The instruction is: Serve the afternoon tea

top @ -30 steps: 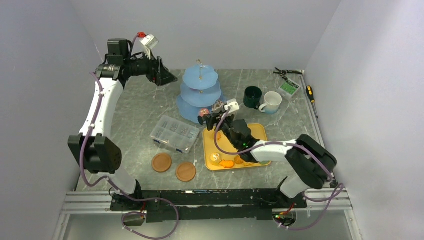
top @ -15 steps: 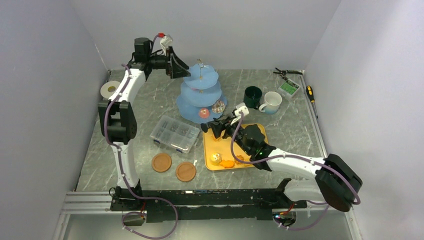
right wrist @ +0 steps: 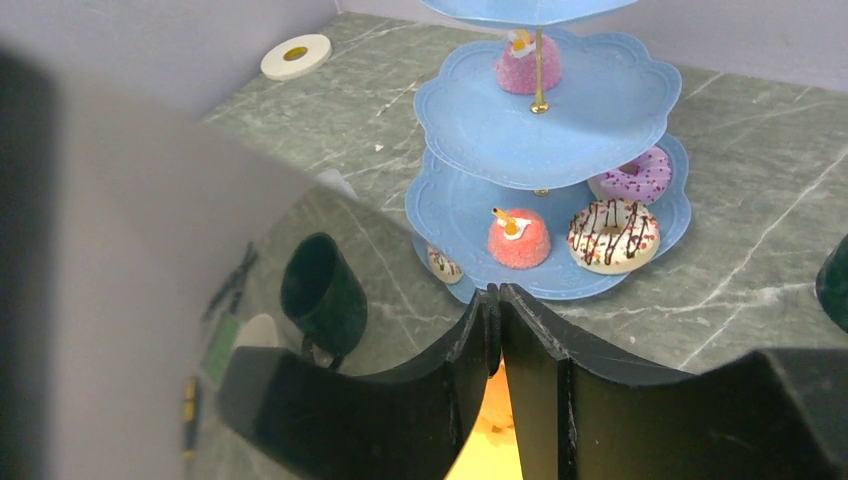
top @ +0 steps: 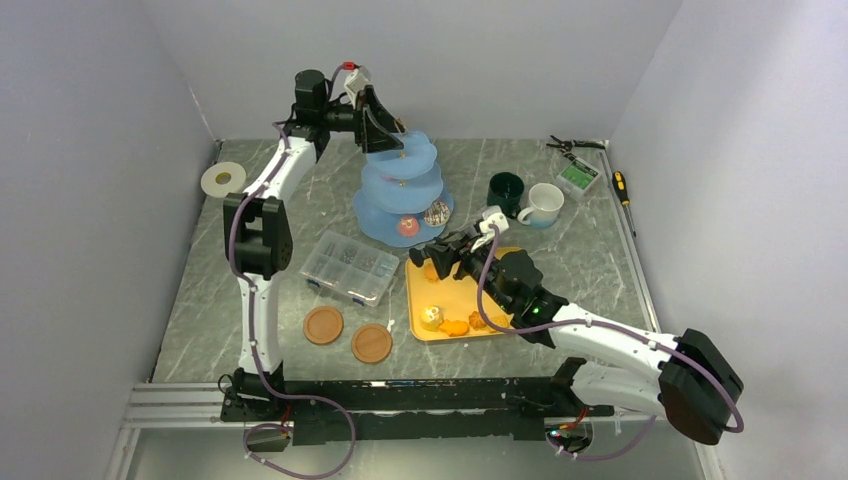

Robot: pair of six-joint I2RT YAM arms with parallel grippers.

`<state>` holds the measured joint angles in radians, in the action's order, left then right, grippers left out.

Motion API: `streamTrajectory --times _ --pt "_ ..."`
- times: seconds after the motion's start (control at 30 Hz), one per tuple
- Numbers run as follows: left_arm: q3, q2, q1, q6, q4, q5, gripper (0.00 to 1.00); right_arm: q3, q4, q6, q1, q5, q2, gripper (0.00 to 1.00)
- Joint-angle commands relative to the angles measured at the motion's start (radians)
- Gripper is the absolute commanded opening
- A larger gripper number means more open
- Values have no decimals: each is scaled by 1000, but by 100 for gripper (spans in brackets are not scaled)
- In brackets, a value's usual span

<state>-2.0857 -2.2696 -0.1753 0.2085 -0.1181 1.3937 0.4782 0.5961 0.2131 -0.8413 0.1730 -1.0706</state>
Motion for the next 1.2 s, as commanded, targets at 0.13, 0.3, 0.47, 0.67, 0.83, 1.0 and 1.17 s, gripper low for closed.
streamTrajectory --times 0.13,0.3,0.47,0.67,0.83,1.0,1.17 --pt "-63 -23 -15 20 -106 78 66 2 0 -8 -2 -9 29 63" --pt "-76 -28 -32 13 -134 99 60 9 -11 0 -1 -5 17 60" --pt "-88 -32 -45 14 -153 103 51 5 -11 3 0 0 21 59" --pt "-99 -31 -47 9 -156 74 40 11 -20 10 0 5 15 56" --pt "-90 -17 -49 -7 -147 38 5 8 -18 14 1 4 15 54" --pt "-83 -5 -49 -20 -157 22 4 6 -23 12 1 3 21 52" --pt "-53 17 -53 -51 -173 9 3 3 -34 -4 1 2 32 51"
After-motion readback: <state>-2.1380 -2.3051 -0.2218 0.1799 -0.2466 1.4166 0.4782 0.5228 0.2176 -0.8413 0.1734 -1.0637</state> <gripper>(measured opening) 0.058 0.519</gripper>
